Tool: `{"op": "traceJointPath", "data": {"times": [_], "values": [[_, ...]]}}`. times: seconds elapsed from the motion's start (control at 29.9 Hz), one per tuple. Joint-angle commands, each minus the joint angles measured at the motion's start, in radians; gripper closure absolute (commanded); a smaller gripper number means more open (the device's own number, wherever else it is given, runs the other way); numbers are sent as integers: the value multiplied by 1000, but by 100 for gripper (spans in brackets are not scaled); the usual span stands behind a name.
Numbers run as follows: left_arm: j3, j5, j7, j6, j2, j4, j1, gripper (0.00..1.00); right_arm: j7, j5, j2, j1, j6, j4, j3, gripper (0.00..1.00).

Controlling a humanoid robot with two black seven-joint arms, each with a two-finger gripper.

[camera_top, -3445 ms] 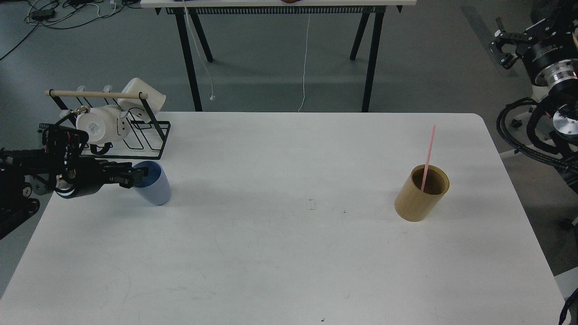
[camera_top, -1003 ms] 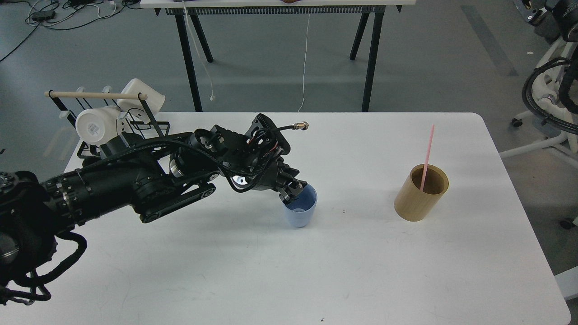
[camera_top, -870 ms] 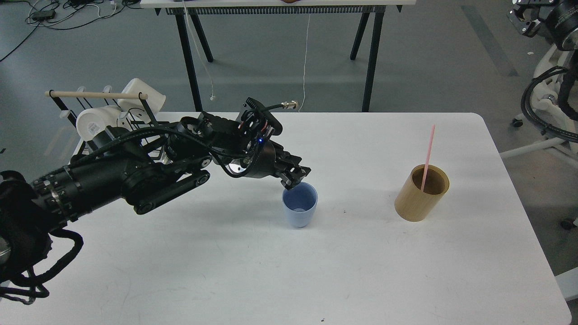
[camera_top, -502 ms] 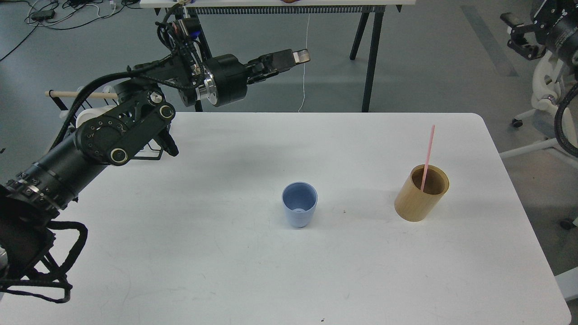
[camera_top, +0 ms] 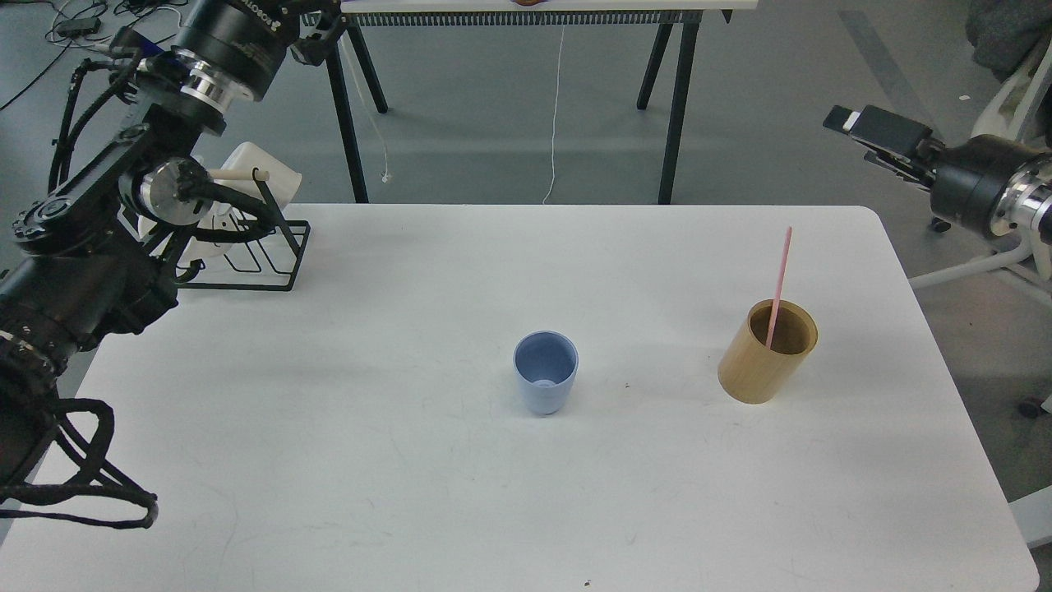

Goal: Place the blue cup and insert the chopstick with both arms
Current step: 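Reach the right gripper to the pink stick in the tan cup, then grasp the pink stick and pull it up out of the tan cup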

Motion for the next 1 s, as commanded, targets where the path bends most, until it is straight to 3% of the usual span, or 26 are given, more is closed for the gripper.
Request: {"op": "traceJointPath", "data": {"times": [0.0,0.17,0.43,0.6,0.97], "values": [[-3,-147,112,-1,-13,98,5,0,0,-186,17,-62,-28,0,0,5],[-3,-260,130,-1,-15,124,39,0,1,-333,102,-148,-120,-76,-2,18],[-3,-261,129,-1,-16,124,44,0,-34,-373,189,-162,-121,-98,-54,42],[-5,-261,126,-1,-16,124,44,0,-76,-375,200,-159,-121,-101,-81,70],[-5,-261,126,-1,-15,124,39,0,-76,-376,200,-152,-121,-90,-86,97]]}}
